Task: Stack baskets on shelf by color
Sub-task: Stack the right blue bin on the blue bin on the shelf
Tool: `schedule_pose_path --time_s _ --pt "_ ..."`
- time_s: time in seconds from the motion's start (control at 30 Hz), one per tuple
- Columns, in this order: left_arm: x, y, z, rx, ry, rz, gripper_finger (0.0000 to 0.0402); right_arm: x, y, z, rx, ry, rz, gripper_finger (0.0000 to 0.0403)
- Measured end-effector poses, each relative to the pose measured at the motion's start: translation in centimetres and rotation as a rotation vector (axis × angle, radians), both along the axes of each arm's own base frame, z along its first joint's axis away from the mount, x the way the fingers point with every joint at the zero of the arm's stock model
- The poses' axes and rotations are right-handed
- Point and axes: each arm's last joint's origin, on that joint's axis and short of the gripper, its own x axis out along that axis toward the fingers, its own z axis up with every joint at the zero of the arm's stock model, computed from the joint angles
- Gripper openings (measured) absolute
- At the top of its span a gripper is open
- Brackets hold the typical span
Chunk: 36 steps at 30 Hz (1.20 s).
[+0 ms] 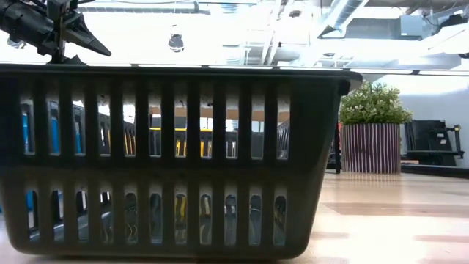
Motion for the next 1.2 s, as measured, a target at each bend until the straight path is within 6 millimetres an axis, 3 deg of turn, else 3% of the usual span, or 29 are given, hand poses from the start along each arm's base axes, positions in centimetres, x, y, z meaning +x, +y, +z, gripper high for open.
schedule_pose_path --time_s 0.2,0.53,1.03,1.2 --pt "0.0 0.1 0.0 0.008 0.001 0.022 0.0265 -3.0 2.0 -3.2 0.000 0.004 -0.062 0.0241" --pt "0.0 0.1 0.0 0.008 0.001 0.035 0.0265 -3.8 1.8 -7.4 0.005 -0.020 -0.007 0.0240" --pt "0.0 0.1 0.0 0.002 0.000 0.037 0.0265 -4.2 1.1 -9.7 -0.021 -0.024 0.088 0.0237" --pt "0.0 0.1 0.0 0.004 0.001 0.036 0.0265 -4.1 0.6 -10.4 -0.029 -0.023 0.133 0.0202"
